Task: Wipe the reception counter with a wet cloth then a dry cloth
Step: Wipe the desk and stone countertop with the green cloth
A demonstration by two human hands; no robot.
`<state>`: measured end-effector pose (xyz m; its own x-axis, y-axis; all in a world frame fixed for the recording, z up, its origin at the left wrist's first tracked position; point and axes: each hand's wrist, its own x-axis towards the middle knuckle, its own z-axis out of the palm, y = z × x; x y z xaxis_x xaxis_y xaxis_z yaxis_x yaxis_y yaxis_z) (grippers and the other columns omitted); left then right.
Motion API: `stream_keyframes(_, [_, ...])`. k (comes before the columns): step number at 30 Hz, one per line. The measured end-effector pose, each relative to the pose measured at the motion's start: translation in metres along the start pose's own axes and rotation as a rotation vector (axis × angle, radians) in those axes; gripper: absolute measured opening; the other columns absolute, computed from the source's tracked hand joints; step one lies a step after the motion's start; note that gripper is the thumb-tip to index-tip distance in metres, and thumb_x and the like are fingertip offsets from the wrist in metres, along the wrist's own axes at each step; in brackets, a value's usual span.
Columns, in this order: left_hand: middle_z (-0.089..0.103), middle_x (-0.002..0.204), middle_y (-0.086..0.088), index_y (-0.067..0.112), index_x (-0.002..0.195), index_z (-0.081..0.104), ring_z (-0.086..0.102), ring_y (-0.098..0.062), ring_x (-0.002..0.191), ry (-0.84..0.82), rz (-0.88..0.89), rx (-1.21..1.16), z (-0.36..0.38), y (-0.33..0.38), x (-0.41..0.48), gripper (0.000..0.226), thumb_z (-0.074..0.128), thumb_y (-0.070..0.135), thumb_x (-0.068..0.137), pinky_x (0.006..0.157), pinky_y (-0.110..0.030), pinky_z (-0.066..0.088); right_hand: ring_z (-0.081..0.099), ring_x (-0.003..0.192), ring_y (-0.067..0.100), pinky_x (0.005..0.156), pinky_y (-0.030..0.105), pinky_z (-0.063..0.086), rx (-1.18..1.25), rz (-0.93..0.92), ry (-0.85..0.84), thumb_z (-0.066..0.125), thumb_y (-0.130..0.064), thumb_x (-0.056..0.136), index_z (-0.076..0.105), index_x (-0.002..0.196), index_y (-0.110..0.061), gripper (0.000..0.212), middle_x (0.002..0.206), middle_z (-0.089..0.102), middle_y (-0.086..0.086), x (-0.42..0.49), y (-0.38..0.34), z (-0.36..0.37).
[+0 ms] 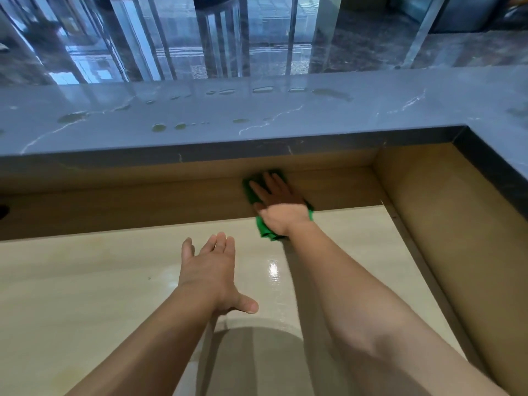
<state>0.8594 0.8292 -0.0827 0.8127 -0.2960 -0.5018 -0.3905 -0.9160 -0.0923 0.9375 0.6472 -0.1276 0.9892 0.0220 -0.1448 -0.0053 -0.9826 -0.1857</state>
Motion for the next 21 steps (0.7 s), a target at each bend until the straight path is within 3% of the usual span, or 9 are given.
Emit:
stream_keyframes(5, [-0.003, 0.162, -0.002, 0.017, 0.154, -0.001, -0.002, -0.015, 0.149, 0.047, 0.021, -0.026, 0.001, -0.003, -0.005, 0.138, 0.059, 0.088, 0.051, 0.114, -0.055, -0.012, -0.005, 0.150, 0.020, 0.121, 0.039, 0.002, 0.004, 0.306, 0.008, 0.023, -0.046, 0.103, 0.004, 0.155, -0.036, 0.056, 0.164, -0.006, 0.000, -0.026, 0.063, -0.014])
stream_keyframes(12, [-0.002, 0.162, 0.002, 0.022, 0.154, 0.000, -0.003, -0.009, 0.148, 0.134, 0.135, -0.207, 0.002, -0.049, -0.017, 0.135, 0.062, 0.084, 0.052, 0.115, -0.050, -0.014, -0.008, 0.150, 0.028, 0.121, 0.046, -0.001, -0.021, 0.501, -0.009, 0.020, -0.050, 0.102, -0.003, 0.156, -0.029, 0.062, 0.163, -0.011, 0.006, -0.018, 0.026, -0.006])
stream_keyframes(17, [-0.002, 0.162, 0.003, 0.021, 0.154, -0.002, -0.002, -0.009, 0.148, 0.110, 0.078, -0.190, 0.011, -0.124, -0.032, 0.138, 0.060, 0.087, 0.051, 0.115, -0.048, -0.012, -0.009, 0.150, 0.029, 0.120, 0.048, 0.000, 0.003, 0.518, -0.020, 0.018, -0.047, 0.103, -0.004, 0.156, -0.027, 0.061, 0.163, -0.012, 0.007, -0.003, -0.037, 0.002])
stream_keyframes(21, [-0.006, 0.162, 0.002, 0.020, 0.154, -0.004, -0.004, -0.011, 0.148, 0.095, 0.035, -0.156, 0.025, -0.172, -0.048, 0.137, 0.060, 0.086, 0.052, 0.115, -0.048, -0.011, -0.008, 0.150, 0.029, 0.119, 0.050, 0.001, 0.012, 0.408, -0.006, 0.019, -0.042, 0.103, -0.002, 0.156, -0.027, 0.059, 0.163, -0.011, 0.007, 0.022, -0.121, 0.016])
